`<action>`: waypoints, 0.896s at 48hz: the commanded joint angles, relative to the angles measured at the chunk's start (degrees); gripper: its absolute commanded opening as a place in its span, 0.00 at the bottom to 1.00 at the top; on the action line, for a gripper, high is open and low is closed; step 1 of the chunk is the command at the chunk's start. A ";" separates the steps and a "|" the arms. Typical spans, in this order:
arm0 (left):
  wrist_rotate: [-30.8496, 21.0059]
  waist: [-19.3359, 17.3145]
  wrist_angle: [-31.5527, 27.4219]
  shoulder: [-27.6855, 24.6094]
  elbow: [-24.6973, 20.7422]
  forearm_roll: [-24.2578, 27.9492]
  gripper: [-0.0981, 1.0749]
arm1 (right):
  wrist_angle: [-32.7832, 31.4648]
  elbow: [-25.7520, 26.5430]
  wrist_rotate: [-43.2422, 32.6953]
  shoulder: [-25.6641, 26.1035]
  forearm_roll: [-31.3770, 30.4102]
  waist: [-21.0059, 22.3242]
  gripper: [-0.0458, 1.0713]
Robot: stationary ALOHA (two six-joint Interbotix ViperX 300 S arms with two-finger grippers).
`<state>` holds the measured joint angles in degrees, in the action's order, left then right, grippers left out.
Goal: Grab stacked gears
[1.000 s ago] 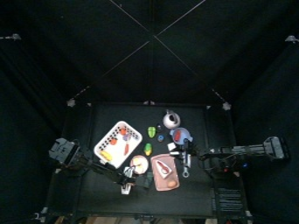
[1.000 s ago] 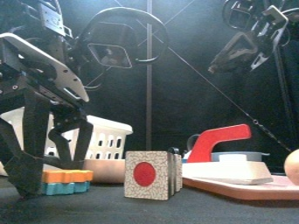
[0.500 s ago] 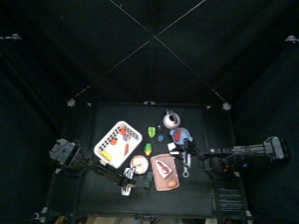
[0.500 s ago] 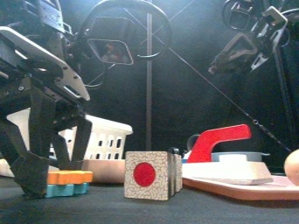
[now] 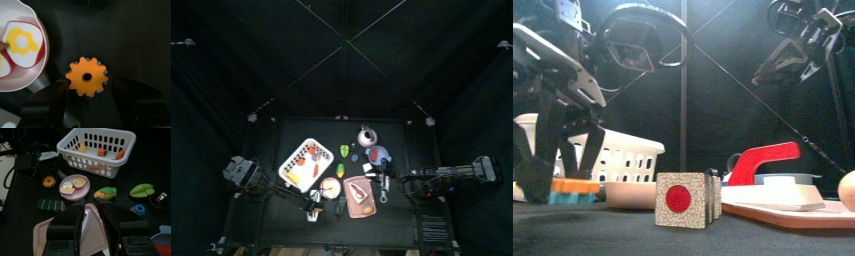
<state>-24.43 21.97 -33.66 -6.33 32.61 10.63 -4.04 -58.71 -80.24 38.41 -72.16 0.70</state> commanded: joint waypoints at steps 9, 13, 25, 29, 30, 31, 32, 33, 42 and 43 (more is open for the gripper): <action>-0.09 0.26 -0.18 3.25 -0.62 0.18 0.66 | 0.09 0.53 -0.09 0.18 0.09 0.18 0.64; -0.09 0.26 -0.18 3.16 -0.62 0.18 0.66 | 0.09 0.53 -0.09 0.18 0.09 0.18 0.64; -0.09 0.26 -0.09 3.16 -0.53 0.26 0.66 | 0.00 0.53 -0.09 0.18 0.09 0.18 0.64; -0.18 0.26 -0.18 2.90 -0.53 0.26 0.66 | 0.00 0.44 -0.09 0.18 0.09 0.18 0.64; -0.18 0.26 -0.18 2.90 -0.53 0.18 0.66 | 0.09 0.53 -0.09 0.18 0.09 0.18 0.64; -0.26 0.26 -0.18 2.81 -0.53 0.26 0.66 | 0.00 0.44 -0.09 0.18 0.09 0.18 0.64; -0.18 0.26 -0.18 2.81 -0.53 0.18 0.66 | 0.09 0.53 -0.09 0.18 0.09 0.18 0.64; -0.18 0.26 -0.18 2.64 -0.62 0.09 0.66 | 0.00 0.53 -0.09 0.18 0.09 0.18 0.64; -0.62 0.26 0.00 2.72 -1.05 0.00 0.66 | 0.00 0.44 -0.18 0.18 0.18 0.09 0.64; -0.62 0.26 -0.09 2.81 -1.23 -0.09 0.66 | 0.00 0.44 -0.18 0.18 0.26 0.18 0.64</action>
